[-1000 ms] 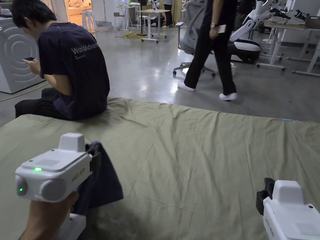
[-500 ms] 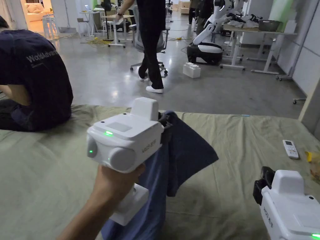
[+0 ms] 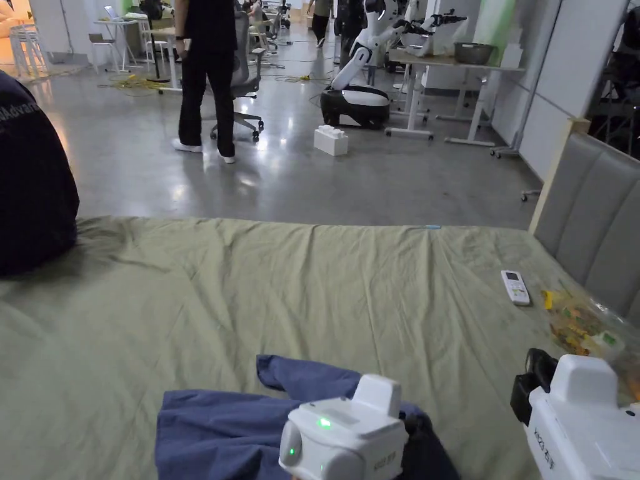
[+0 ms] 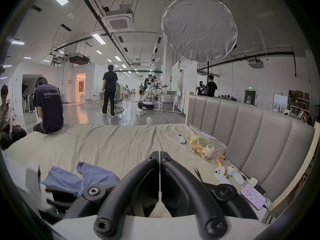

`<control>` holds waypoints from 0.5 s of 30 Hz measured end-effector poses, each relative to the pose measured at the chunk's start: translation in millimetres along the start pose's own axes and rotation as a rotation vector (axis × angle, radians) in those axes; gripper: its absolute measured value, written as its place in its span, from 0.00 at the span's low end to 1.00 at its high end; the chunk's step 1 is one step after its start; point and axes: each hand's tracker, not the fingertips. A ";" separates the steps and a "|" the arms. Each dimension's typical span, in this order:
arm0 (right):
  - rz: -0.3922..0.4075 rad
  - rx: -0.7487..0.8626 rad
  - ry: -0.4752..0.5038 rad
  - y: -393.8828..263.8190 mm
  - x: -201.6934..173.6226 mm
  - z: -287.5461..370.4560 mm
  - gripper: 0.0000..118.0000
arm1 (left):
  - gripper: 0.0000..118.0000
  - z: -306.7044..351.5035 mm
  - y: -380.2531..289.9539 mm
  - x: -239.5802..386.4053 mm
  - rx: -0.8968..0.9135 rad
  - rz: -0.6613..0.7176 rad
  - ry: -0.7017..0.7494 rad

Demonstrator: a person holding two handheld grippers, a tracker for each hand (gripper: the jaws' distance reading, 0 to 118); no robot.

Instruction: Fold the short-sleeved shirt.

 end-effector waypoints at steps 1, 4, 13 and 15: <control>0.002 -0.005 -0.001 -1.2 0.3 -0.1 0.01 | 0.51 -2.6 -5.8 0.6 -0.019 0.001 -0.010; 0.005 -0.019 0.004 -3.6 -0.3 -2.5 0.01 | 0.73 10.6 -15.5 3.5 -0.001 -0.003 0.014; 0.015 0.007 0.047 8.0 -22.9 -4.1 0.01 | 0.71 102.1 25.0 -44.3 0.327 -0.128 0.227; 0.020 0.027 0.058 11.5 -32.0 -2.6 0.01 | 0.57 127.1 35.5 -54.9 0.395 -0.133 0.334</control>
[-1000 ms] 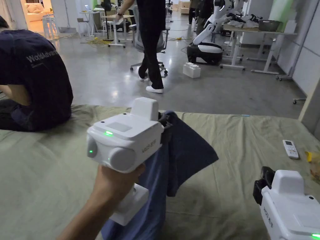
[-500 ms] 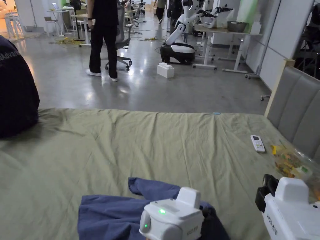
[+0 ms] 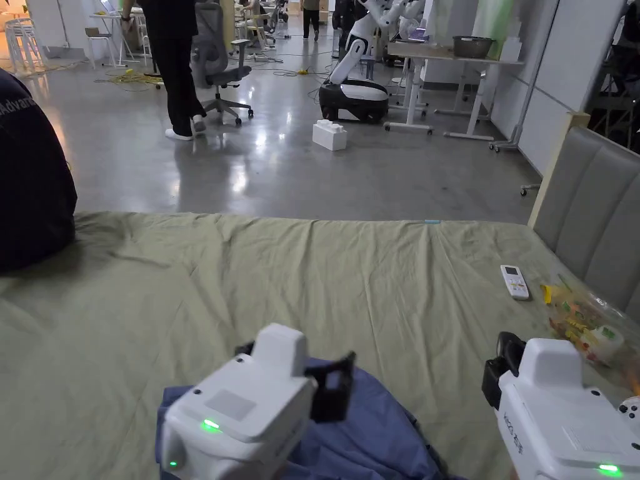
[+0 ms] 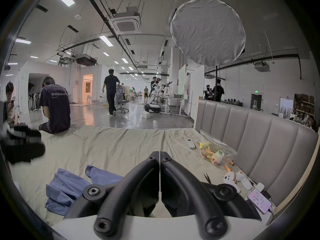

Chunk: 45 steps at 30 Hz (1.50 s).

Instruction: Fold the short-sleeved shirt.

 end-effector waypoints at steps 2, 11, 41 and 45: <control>0.010 0.018 0.012 3.4 -8.6 0.6 0.01 | 0.26 13.5 11.1 -17.7 0.052 0.023 0.086; 0.002 0.065 0.045 13.9 -31.6 -0.1 0.01 | 0.03 45.6 14.1 -78.3 0.100 0.095 0.346; 0.059 -0.096 0.018 -33.6 -9.3 -47.3 0.01 | 0.73 -128.6 -119.2 -228.9 -0.648 0.345 0.354; 0.065 -0.134 0.009 -44.0 -6.8 -57.1 0.01 | 0.73 -161.2 -145.7 -243.2 -0.698 0.345 0.380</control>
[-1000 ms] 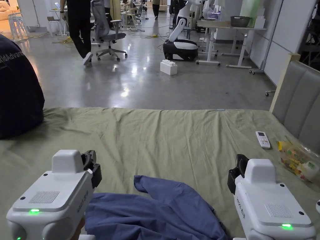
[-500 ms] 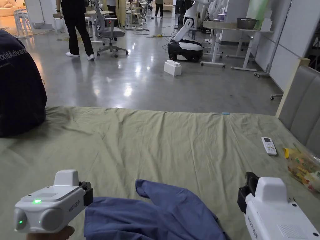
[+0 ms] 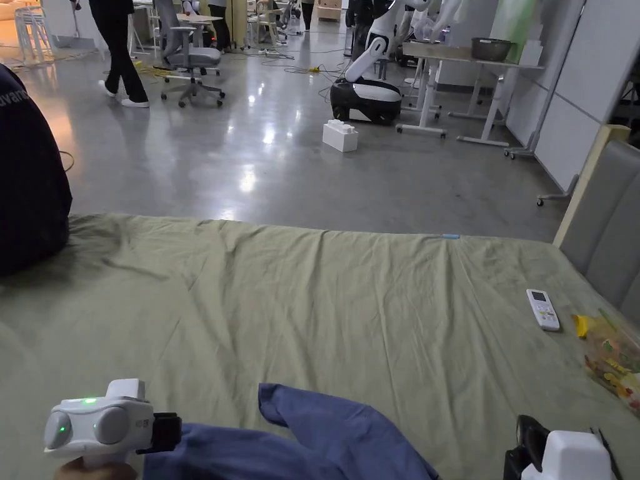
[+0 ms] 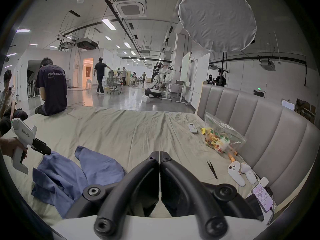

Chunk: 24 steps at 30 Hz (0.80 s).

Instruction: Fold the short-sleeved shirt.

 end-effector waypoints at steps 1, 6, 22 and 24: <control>0.000 -0.009 -0.002 -1.7 -0.1 -2.0 0.01 | 0.72 -5.7 0.4 1.0 -0.005 -0.013 0.012; 0.013 -0.043 -0.004 -11.9 -2.2 -10.1 0.01 | 0.50 -19.2 -9.6 25.0 -0.025 -0.172 0.052; -0.022 -0.081 -0.023 -22.0 23.7 1.3 0.01 | 0.05 33.0 -31.2 32.9 0.049 -0.229 -0.082; -0.040 -0.104 -0.028 -24.4 34.0 4.4 0.01 | 0.05 81.0 -35.3 42.6 0.101 -0.214 -0.110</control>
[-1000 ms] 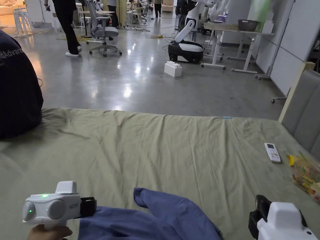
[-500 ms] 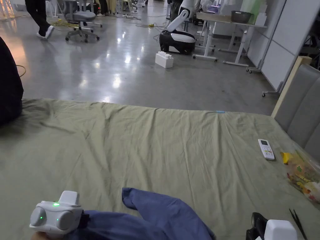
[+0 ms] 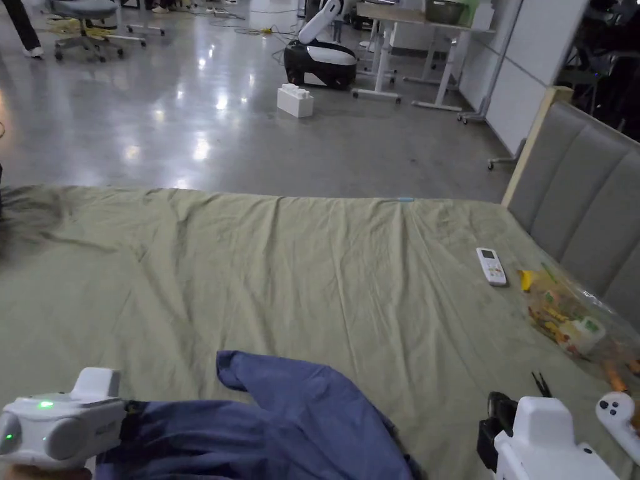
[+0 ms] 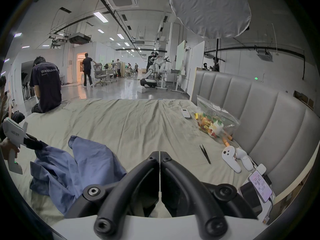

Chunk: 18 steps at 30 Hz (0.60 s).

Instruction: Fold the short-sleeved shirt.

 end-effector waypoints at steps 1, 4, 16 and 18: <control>-0.019 -0.033 0.012 -2.6 3.9 -0.3 0.02 | 0.05 10.3 -0.3 1.0 0.016 0.007 -0.005; -0.009 -0.127 0.026 -10.5 12.1 -3.4 0.19 | 0.05 31.3 0.7 -8.3 0.094 0.034 -0.027; 0.129 -0.624 0.139 -100.2 -31.3 -60.9 0.35 | 0.05 78.5 -14.7 -2.6 0.187 0.045 -0.039; 0.069 -0.552 0.183 -120.2 -35.9 -63.2 0.28 | 0.05 80.9 -20.6 -1.2 0.183 0.049 -0.039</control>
